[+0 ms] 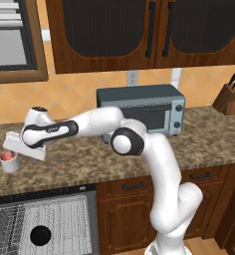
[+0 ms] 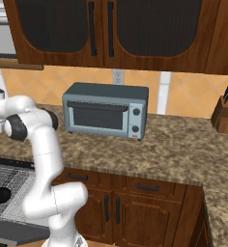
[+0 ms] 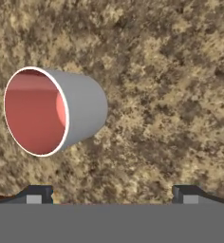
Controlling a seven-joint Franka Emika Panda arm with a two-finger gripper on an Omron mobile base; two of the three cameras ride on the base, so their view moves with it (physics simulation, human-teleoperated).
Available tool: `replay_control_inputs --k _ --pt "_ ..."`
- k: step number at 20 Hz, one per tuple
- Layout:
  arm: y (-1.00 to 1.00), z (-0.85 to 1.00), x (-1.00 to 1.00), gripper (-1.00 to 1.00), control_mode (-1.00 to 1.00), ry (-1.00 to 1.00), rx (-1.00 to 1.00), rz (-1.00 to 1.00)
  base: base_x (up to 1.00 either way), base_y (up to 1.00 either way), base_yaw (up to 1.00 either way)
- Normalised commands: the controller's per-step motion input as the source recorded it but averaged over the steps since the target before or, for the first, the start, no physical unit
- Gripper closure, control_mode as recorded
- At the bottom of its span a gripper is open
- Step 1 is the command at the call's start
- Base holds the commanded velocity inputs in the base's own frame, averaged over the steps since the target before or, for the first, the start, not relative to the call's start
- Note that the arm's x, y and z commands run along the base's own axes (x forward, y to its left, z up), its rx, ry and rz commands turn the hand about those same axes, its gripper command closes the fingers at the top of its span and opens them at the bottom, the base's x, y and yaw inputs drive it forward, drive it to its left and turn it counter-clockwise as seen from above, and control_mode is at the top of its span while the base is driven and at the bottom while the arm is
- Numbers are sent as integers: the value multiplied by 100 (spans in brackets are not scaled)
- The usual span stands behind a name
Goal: Pick up the cup and bowl from the counter, place them in the dishwasher, and close the dishwasher door.
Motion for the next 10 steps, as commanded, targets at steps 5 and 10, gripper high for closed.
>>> replay_control_inputs --k 5,10 --pt "23 0 21 -100 -100 0 -2 0 0 0 0" --pt "14 -2 33 -100 -100 0 0 0 0 0 0"
